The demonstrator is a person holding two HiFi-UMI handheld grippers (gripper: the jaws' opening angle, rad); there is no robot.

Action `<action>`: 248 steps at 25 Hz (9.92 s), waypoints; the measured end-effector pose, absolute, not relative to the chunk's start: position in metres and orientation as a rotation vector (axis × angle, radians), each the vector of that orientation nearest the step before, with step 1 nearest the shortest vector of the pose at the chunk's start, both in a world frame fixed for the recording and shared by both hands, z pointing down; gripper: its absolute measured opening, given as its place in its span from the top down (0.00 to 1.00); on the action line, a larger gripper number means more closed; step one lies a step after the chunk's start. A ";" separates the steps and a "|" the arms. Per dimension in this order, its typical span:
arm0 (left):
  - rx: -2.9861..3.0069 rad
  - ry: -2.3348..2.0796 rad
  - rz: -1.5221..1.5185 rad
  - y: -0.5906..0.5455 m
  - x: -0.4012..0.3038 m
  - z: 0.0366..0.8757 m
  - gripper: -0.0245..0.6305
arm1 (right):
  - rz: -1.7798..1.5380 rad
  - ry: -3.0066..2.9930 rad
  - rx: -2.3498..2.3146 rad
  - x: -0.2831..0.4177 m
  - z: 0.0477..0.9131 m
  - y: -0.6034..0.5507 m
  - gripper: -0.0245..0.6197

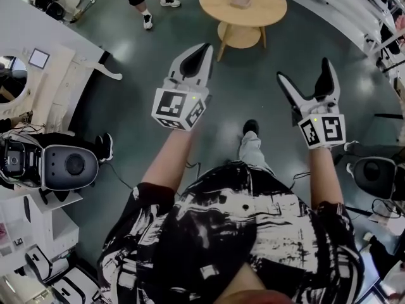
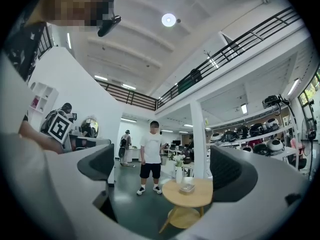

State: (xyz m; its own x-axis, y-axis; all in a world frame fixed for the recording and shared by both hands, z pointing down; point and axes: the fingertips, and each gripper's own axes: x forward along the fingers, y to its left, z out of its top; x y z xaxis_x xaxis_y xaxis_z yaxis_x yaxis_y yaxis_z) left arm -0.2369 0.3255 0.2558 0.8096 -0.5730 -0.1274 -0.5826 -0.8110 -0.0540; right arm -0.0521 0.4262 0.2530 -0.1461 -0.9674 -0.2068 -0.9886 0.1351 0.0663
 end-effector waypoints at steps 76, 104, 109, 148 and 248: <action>-2.970 1.056 0.069 -0.338 0.026 0.278 0.96 | -0.104 2.731 -1.936 0.222 0.403 -0.319 0.08; -2.994 1.328 -0.057 -0.385 -0.011 0.343 0.96 | -0.641 3.505 -1.506 0.211 0.629 -0.431 0.26; -2.997 1.358 -0.064 -0.388 -0.014 0.351 0.96 | -0.686 3.603 -1.445 0.211 0.647 -0.432 0.42; -2.997 1.447 -0.024 -0.395 -0.036 0.366 0.96 | -0.927 4.067 -0.788 0.185 0.690 -0.414 0.92; -2.935 0.922 0.223 -0.352 0.082 0.208 0.96 | 0.446 2.308 -2.039 0.270 0.173 -0.265 0.94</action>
